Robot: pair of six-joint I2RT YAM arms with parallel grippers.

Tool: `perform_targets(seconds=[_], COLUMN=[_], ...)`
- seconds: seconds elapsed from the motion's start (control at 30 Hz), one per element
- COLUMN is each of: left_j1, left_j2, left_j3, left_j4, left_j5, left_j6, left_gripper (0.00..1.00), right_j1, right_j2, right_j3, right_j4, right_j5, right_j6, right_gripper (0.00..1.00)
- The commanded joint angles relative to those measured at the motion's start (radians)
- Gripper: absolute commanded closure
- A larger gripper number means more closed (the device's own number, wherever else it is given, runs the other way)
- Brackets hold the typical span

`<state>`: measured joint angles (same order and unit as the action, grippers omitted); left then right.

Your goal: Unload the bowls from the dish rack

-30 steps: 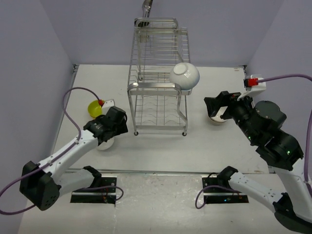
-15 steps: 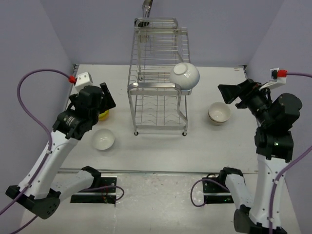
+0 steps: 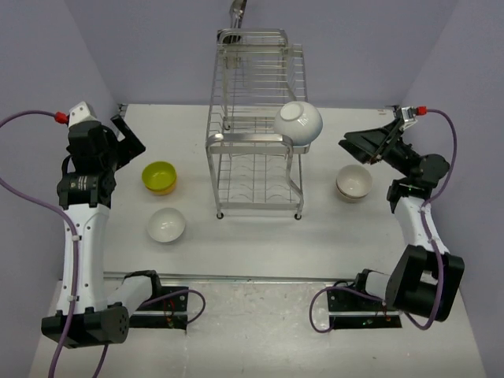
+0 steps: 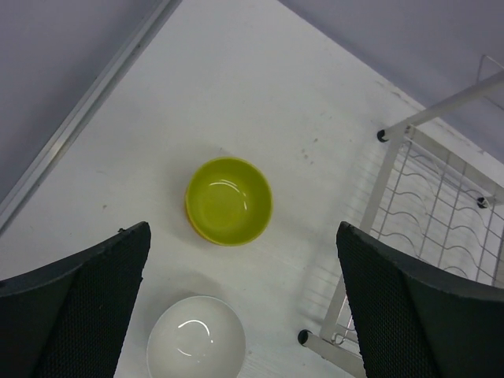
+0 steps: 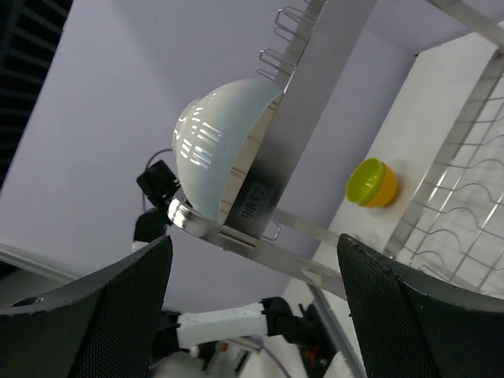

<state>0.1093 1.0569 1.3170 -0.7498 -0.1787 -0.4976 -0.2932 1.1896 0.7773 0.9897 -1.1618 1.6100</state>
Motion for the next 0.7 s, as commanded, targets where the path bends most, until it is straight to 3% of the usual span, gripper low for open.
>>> perform_targets(seconds=[0.0,0.17,0.67], left_j1=[0.001,0.001,-0.007], left_j2=[-0.052,-0.176,-0.179], left_j3=[-0.047,-0.200,-0.231], left_j4=[0.082,0.217,0.219], left_j5=[0.117,0.174,0.242], left_j6=[0.059,0.068,0.085], left_gripper=[0.00,0.00,0.00], right_j1=[0.046,0.138,0.169], right_j2=[0.117,0.200,0.251], right_j3=[0.042,0.092,0.184], right_j4=[0.656,0.658,0.664], right_j5=[-0.053,-0.055,-0.055], right_j6=[0.323,0.287,0.350], right_gripper=[0.15,0.16,0.20])
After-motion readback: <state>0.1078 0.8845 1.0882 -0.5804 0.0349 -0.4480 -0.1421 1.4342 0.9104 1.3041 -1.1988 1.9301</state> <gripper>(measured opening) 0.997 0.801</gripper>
